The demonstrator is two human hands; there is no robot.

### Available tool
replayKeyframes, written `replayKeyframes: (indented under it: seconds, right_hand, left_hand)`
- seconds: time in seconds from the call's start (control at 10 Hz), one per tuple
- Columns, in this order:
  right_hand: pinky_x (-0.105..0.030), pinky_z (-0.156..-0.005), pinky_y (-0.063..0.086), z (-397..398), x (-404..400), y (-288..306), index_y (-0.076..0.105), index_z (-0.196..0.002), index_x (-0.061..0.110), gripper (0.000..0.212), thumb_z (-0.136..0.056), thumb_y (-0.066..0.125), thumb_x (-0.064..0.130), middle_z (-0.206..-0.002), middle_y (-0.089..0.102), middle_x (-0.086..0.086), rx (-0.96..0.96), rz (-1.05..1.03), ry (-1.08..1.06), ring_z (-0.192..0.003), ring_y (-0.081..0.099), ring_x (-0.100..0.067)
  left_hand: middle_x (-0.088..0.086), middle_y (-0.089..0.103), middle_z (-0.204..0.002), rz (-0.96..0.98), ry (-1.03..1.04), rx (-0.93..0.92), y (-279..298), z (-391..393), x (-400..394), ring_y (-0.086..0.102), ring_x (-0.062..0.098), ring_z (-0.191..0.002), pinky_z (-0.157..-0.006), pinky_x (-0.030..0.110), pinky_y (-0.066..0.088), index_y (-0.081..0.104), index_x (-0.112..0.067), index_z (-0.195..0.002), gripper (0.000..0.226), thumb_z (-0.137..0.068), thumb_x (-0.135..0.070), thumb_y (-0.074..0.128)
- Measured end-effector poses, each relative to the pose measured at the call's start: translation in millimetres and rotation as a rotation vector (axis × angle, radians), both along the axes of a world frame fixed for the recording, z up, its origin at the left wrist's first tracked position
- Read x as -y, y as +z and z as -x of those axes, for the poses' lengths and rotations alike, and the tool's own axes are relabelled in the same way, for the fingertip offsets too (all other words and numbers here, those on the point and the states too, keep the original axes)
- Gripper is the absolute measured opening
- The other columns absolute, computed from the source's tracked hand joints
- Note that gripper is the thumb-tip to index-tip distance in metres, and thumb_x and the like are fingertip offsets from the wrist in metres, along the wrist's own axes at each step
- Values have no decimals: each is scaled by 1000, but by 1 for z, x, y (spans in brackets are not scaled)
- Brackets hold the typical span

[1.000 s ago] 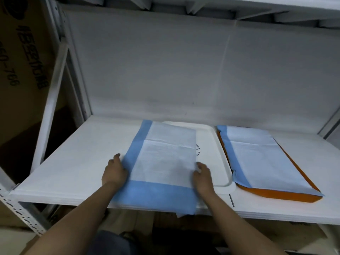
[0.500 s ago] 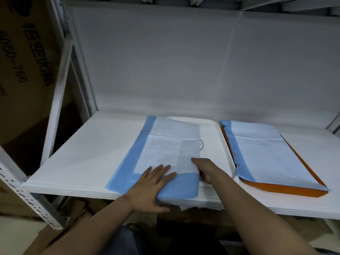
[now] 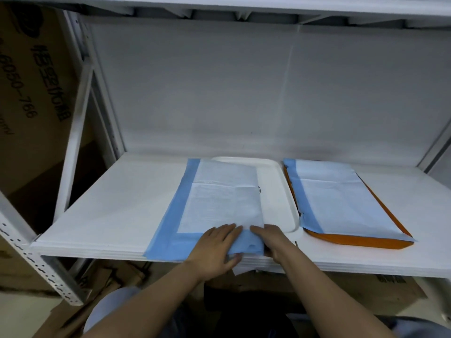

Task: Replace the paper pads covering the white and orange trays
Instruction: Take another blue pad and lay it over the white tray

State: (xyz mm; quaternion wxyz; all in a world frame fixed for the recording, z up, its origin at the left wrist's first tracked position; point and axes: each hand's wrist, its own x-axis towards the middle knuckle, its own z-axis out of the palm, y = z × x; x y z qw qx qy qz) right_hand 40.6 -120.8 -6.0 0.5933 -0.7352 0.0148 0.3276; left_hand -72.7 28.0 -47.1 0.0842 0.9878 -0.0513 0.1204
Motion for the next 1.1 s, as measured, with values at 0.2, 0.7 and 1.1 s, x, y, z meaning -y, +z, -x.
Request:
replayKeyframes:
  seconds: [0.2, 0.7, 1.1]
  right_hand:
    - [-30, -72, 41, -16, 37, -1, 61, -89, 2, 37, -86, 63, 39, -83, 61, -9, 364, 397, 17, -76, 57, -23]
    - [-21, -46, 40, 0, 58, 6, 54, -103, 3, 31, -82, 73, 15, -79, 56, -9, 91, 180, 87, -62, 51, -19]
    - [-28, -72, 53, -15, 82, 28, 60, -107, 14, 43, -76, 74, 41, -93, 72, -6, -199, 274, 357, -88, 67, -20]
  left_hand:
    - [0, 34, -151, 108, 341, -34, -2, 30, -29, 28, 19, -141, -117, 41, 17, 32, -28, -146, 97, -74, -85, 1]
    - [19, 48, -131, 1080, 942, -288, 30, 23, -68, 53, 34, -114, -90, 40, 47, 35, 5, -133, 70, -80, -29, 66]
    - [13, 61, -95, 1150, 813, -480, 41, 31, -80, 59, 24, -76, -63, 31, 46, 60, 3, -111, 52, -69, -22, 78]
